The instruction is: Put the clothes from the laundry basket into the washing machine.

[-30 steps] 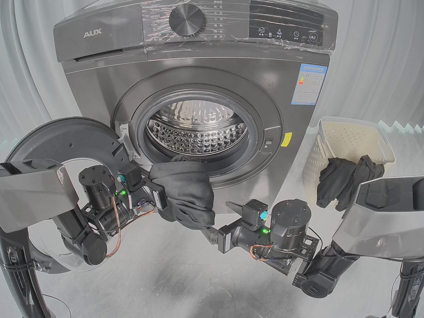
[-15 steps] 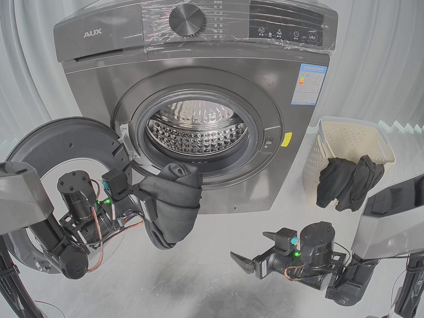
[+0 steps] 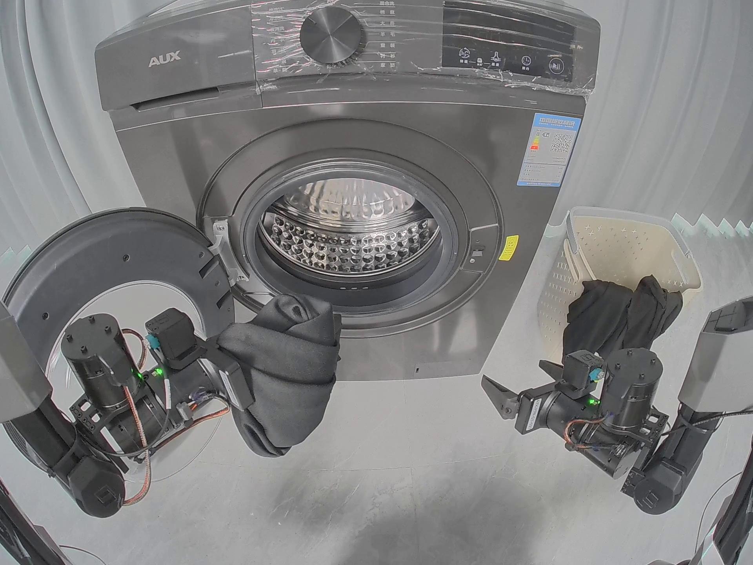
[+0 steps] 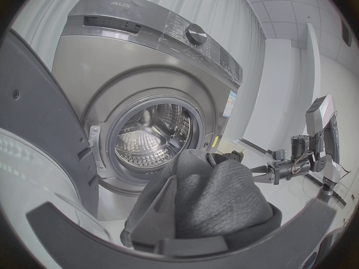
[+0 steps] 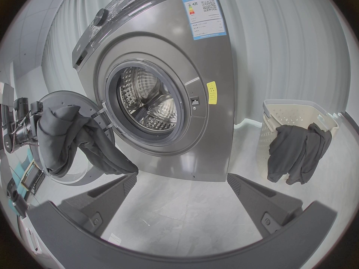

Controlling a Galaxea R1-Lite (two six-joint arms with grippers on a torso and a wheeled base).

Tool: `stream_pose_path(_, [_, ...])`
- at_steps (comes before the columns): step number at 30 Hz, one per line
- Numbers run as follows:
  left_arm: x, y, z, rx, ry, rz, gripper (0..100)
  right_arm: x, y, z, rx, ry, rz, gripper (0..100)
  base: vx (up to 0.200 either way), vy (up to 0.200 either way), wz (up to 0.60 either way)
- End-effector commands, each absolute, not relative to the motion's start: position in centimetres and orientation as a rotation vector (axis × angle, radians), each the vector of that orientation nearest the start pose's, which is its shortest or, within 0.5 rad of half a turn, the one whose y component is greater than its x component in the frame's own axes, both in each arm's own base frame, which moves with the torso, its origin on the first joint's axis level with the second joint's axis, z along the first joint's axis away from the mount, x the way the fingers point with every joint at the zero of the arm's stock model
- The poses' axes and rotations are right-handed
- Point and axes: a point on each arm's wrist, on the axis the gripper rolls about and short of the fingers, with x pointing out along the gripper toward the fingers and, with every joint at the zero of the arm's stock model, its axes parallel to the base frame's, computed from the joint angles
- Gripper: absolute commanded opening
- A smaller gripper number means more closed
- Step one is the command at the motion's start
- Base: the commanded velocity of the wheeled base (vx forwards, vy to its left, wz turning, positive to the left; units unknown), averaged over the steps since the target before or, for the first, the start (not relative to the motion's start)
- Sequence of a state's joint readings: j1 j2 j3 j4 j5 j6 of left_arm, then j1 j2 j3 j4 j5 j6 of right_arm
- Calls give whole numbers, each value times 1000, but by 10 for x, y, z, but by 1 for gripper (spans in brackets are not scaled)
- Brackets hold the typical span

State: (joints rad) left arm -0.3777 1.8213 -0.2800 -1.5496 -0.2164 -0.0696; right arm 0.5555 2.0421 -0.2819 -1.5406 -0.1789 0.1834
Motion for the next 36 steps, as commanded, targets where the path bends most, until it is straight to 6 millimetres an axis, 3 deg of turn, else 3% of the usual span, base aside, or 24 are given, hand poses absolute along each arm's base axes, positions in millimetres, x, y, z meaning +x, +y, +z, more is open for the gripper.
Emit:
stream_pose_path(1, [229,-95,121,-68,14,-591,0,238,140,57,102,249,343,100,0,0,0])
stream_pose_path(25, [227,-93,110,-38,57,-582,0,233,140,57,101,261,355,100,0,0,0])
stream_pose_path(31, [229,-94,105,-26,75,-580,0,233,140,57,101,260,356,100,200,0,0])
stream_pose_path(36, [229,-94,105,-18,75,-582,0,233,141,56,107,266,357,100,0,0,0])
